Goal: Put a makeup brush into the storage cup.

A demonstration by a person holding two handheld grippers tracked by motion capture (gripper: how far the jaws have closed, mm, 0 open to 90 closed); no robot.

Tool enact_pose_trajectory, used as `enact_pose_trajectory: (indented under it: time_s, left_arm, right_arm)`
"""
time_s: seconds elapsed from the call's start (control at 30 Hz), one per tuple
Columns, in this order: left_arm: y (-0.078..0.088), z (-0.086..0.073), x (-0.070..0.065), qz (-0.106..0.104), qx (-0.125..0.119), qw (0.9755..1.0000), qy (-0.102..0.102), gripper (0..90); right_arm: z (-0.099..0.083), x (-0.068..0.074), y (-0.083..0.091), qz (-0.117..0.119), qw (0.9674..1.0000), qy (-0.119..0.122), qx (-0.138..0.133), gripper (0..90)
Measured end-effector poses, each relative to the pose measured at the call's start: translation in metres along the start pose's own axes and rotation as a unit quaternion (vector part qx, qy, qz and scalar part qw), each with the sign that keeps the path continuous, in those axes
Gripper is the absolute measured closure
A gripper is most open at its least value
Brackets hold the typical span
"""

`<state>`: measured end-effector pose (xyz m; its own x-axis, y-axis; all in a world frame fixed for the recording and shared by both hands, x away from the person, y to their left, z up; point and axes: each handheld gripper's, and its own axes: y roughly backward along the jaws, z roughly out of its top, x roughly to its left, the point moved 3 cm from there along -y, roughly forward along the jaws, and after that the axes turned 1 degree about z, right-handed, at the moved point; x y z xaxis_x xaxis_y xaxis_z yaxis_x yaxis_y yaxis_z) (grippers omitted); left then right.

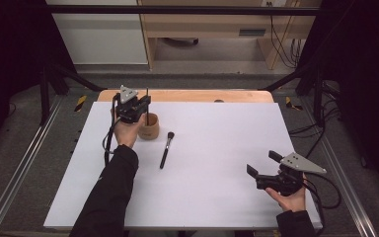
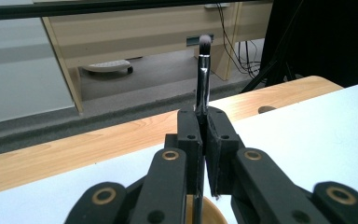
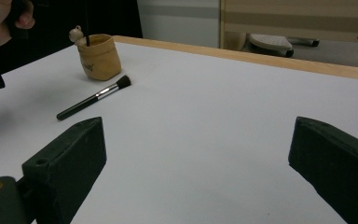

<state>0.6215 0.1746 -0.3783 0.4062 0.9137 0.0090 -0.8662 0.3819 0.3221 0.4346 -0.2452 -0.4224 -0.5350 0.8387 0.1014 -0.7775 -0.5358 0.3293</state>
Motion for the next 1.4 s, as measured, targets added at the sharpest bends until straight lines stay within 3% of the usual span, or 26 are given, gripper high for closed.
enact_pose_trajectory:
  time_s: [0.57,1.1,1.4]
  left_arm:
    - [-0.006,-0.027,-0.001,-0.003,0.03,0.9995,0.003,84.9]
    - [-0.004,-0.039,0.001,0.002,0.048,0.9989,0.002,84.4]
    - [0.002,-0.041,0.002,-0.005,0.05,0.9987,0.007,79.6]
  right_arm:
    - [0.0,0.001,-0.001,0.001,1.0,0.002,0.001,4.6]
    - [0.0,0.002,-0.001,0.002,1.0,0.004,-0.001,4.7]
    - [0.0,0.002,-0.002,0.001,1.0,0.004,0.0,4.6]
